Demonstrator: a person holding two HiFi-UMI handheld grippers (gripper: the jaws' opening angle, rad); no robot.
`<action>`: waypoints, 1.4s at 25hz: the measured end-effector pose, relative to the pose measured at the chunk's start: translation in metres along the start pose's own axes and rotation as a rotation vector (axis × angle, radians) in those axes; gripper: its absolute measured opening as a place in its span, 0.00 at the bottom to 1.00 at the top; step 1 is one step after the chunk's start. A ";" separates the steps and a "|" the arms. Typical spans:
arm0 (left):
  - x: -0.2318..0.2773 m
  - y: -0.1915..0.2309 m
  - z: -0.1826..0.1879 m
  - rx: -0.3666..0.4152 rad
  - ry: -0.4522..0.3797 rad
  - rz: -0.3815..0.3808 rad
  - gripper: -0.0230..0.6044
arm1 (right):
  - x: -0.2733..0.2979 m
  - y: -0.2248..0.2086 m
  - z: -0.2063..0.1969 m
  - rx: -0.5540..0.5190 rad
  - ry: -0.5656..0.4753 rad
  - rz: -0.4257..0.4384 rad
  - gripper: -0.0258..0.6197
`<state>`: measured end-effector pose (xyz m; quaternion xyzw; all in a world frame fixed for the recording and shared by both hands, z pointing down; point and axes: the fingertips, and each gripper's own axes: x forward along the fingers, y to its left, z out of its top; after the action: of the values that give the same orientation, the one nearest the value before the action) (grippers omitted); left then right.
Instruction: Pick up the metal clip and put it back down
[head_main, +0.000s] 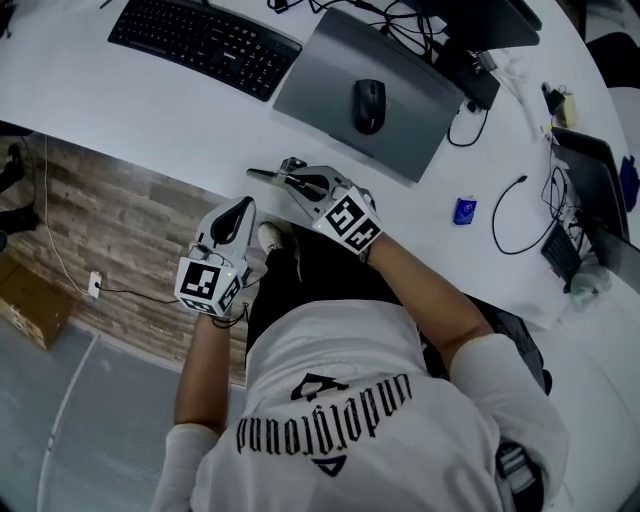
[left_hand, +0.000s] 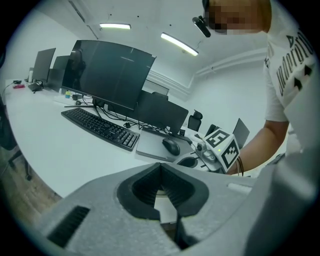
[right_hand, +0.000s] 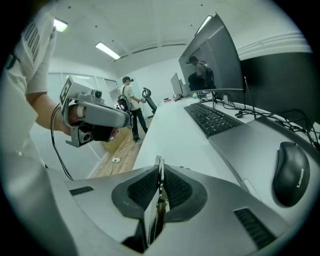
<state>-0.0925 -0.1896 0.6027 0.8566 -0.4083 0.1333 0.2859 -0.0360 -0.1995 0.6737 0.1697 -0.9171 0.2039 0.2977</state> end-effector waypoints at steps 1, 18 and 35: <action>-0.001 -0.002 0.001 0.000 -0.003 -0.003 0.06 | -0.002 0.001 0.001 -0.017 0.007 -0.004 0.09; -0.081 -0.030 0.009 0.093 -0.052 -0.051 0.06 | -0.040 0.055 0.043 -0.090 -0.091 -0.174 0.08; -0.193 -0.091 0.044 0.217 -0.197 -0.113 0.06 | -0.146 0.153 0.112 -0.183 -0.280 -0.394 0.08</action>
<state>-0.1442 -0.0495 0.4435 0.9131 -0.3685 0.0757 0.1572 -0.0441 -0.0941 0.4593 0.3441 -0.9132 0.0329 0.2159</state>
